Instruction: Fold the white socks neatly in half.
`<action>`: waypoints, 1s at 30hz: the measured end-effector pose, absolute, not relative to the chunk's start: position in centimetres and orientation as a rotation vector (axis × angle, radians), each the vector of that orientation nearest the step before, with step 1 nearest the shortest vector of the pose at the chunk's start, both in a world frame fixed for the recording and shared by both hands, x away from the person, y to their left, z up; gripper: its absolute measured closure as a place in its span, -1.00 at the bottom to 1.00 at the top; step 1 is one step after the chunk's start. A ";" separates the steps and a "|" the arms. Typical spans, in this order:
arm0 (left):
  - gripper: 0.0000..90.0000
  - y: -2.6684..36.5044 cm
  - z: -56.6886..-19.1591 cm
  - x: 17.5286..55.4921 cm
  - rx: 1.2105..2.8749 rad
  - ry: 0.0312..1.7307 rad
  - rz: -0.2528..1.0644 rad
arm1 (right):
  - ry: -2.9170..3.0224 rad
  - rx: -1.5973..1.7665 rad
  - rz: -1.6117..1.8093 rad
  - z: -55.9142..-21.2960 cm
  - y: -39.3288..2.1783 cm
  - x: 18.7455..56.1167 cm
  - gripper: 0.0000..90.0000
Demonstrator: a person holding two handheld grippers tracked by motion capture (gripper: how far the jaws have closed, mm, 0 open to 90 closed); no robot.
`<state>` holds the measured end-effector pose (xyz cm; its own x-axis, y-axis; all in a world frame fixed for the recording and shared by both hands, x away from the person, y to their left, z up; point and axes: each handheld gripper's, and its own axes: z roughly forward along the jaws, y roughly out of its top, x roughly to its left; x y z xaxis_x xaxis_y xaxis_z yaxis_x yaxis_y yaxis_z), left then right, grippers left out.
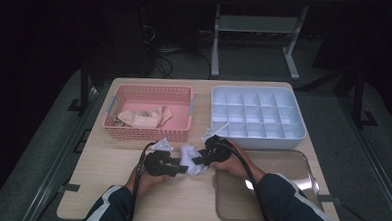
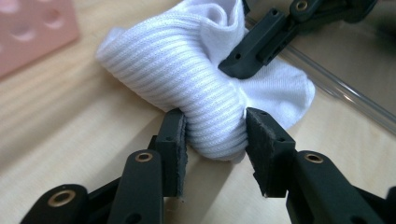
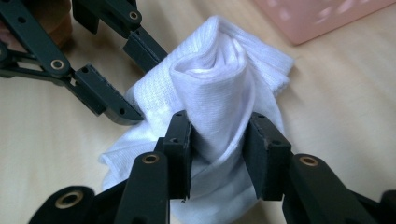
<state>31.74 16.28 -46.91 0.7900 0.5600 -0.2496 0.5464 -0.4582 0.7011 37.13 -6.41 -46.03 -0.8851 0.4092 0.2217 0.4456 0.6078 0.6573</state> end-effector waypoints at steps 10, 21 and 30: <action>0.41 16.7 -46.6 27.9 2.184 0.802 -0.032 | -2.826 -0.588 -1.109 -45.8 -6.3 33.9 0.07; 0.35 16.4 -46.7 27.3 2.191 0.776 0.044 | -2.862 -0.613 -1.158 -44.8 -5.9 33.4 -0.32; 0.24 16.6 -46.5 26.7 2.260 0.713 0.125 | -2.833 -0.548 -1.078 -46.4 -5.0 34.4 -0.22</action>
<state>26.70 16.56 -46.46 0.8399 0.5288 -0.1223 0.4553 -0.5638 0.6891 34.43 -5.02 -46.37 -0.9349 0.3055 0.1807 0.3483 0.6923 0.6320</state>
